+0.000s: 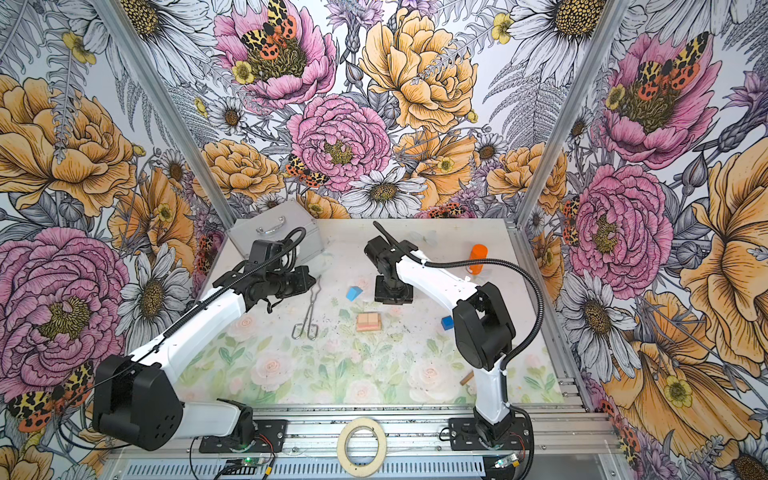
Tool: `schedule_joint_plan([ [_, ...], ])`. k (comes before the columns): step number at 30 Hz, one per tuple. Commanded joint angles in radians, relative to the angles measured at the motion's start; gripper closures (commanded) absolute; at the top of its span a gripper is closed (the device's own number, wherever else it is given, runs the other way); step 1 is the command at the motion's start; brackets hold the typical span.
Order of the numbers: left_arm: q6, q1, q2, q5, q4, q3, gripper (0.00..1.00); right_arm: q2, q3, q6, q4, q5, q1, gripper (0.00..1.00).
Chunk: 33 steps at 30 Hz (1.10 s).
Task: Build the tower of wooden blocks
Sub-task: 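Lift the dark brown block and carry it over the stack, then lower the dark brown block against the light cubes on the stack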
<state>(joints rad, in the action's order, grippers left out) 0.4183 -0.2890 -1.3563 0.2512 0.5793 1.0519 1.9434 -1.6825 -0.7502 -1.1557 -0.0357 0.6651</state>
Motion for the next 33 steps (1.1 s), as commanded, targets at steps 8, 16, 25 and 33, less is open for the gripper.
schedule_joint_plan([
  [8,-0.009,-0.016,0.068,-0.030,-0.019,-0.033,0.99,-0.015,-0.057,-0.110,-0.048,-0.024,0.122,0.70],
  [16,-0.006,-0.024,0.089,-0.032,-0.019,-0.042,0.99,0.044,-0.089,-0.118,-0.036,-0.039,0.172,0.70],
  [25,-0.006,-0.024,0.088,-0.035,-0.019,-0.041,0.99,0.084,-0.094,-0.123,0.009,-0.026,0.176,0.70],
  [33,-0.007,-0.024,0.087,-0.035,-0.019,-0.043,0.99,0.098,-0.082,-0.126,0.023,-0.046,0.176,0.70],
])
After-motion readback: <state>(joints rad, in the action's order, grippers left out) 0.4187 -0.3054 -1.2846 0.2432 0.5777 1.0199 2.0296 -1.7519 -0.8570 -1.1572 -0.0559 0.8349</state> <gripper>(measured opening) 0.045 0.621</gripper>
